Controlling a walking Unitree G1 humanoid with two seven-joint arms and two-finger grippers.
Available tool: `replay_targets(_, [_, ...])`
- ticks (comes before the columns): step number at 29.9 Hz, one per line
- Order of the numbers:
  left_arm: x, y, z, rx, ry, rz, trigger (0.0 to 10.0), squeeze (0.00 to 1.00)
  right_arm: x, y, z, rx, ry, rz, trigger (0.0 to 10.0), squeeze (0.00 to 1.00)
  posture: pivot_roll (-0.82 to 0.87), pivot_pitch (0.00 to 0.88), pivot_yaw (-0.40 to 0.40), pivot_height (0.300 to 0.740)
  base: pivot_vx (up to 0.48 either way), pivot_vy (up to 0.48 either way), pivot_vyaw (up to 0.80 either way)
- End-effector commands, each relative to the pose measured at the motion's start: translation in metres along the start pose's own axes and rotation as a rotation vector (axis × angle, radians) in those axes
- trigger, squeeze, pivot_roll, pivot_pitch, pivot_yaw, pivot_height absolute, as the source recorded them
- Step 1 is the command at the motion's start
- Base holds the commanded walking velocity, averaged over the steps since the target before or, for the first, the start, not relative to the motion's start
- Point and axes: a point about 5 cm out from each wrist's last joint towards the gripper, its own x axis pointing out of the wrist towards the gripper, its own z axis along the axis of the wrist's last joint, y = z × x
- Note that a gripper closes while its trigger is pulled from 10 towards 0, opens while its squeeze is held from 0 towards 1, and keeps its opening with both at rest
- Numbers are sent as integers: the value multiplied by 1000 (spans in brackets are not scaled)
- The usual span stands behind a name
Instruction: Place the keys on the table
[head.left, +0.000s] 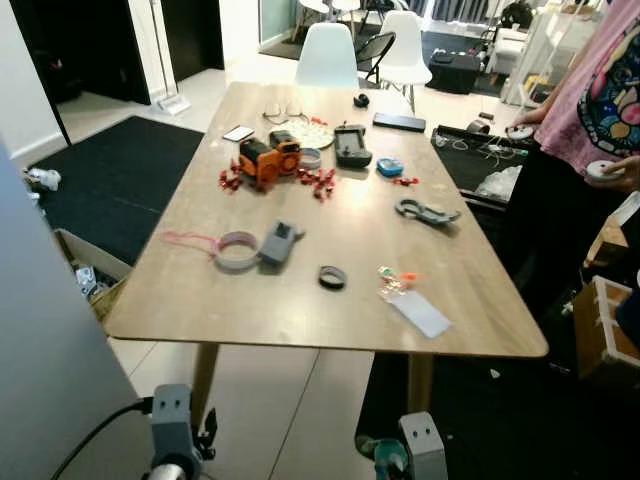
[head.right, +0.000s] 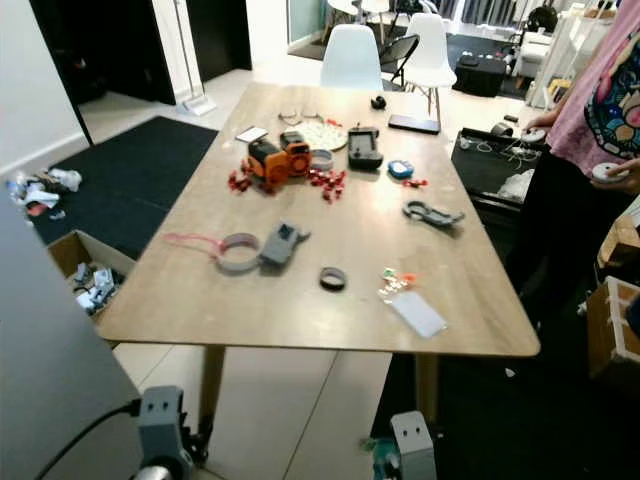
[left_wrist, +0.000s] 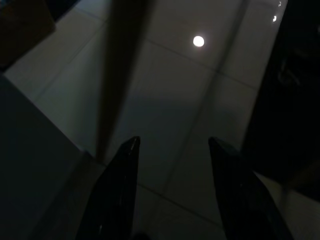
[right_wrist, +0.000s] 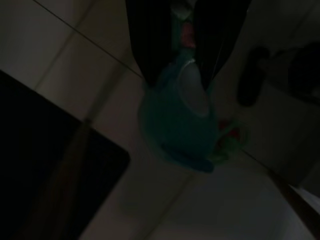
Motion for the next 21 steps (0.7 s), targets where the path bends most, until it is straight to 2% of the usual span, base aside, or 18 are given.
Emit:
replay_targets(1, [-1, 2, -5, -5, 27, 14, 10000, 0, 0, -1, -1, 2, 6, -7, 10000, 0, 37, 54, -25, 740, 0, 0, 0])
replay_targets(21, [0, -1, -4, 15, 36, 1, 10000, 0, -1, -6, 0, 14, 6, -32, 10000, 0, 33, 52, -19, 740, 0, 0, 0])
